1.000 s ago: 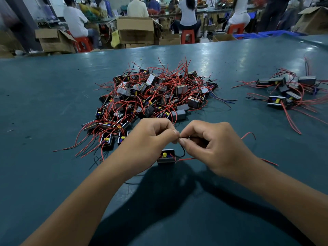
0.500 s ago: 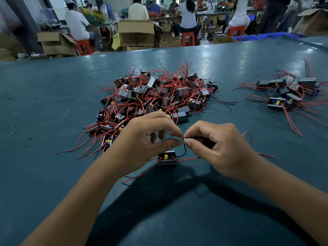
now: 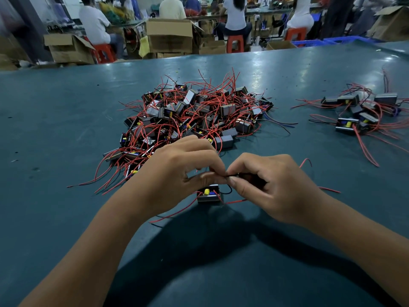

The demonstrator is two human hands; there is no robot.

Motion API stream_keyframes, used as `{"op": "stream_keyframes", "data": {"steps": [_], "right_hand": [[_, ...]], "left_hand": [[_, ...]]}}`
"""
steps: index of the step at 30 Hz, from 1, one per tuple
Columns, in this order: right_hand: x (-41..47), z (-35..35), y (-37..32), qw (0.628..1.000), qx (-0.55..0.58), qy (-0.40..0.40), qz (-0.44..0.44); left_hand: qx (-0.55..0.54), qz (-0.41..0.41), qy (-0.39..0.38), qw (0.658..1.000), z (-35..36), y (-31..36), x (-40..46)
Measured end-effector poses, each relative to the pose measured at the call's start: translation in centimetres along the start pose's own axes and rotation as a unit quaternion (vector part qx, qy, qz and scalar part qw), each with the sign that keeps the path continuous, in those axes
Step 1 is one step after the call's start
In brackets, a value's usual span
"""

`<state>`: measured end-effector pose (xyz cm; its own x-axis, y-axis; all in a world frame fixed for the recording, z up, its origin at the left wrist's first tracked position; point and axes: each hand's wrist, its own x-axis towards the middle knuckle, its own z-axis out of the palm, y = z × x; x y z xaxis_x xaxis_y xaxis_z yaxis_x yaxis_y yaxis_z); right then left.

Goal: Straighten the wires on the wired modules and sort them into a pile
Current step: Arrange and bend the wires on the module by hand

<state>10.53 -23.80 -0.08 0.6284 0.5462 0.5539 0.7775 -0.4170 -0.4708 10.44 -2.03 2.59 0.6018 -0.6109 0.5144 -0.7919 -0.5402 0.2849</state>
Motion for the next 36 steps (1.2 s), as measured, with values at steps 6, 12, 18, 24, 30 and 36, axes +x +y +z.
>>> {"op": "stream_keyframes", "data": {"steps": [6,12,18,24,30,36], "right_hand": [[0.1,0.2,-0.2,0.996,-0.084,-0.020,-0.034],[-0.1,0.4,0.2,1.000,-0.022,-0.002,0.000],[-0.1,0.6,0.1,1.000,-0.004,0.005,0.015],[-0.1,0.6,-0.1,0.999,-0.021,0.022,0.017],[-0.1,0.5,0.0,0.996,-0.078,0.040,0.007],[-0.1,0.5,-0.1,0.988,-0.137,0.044,-0.050]], "left_hand": [[-0.088,-0.050,-0.034,0.994,-0.3,0.1,-0.1],[-0.085,-0.069,-0.053,0.993,-0.2,0.3,-0.1],[-0.058,-0.062,-0.053,0.995,0.0,0.6,-0.2],[-0.058,-0.091,-0.037,0.993,0.4,0.7,-0.2],[-0.136,-0.249,-0.007,0.959,2.1,2.0,-0.1],[-0.418,-0.440,0.040,0.794,2.8,2.6,0.3]]}}
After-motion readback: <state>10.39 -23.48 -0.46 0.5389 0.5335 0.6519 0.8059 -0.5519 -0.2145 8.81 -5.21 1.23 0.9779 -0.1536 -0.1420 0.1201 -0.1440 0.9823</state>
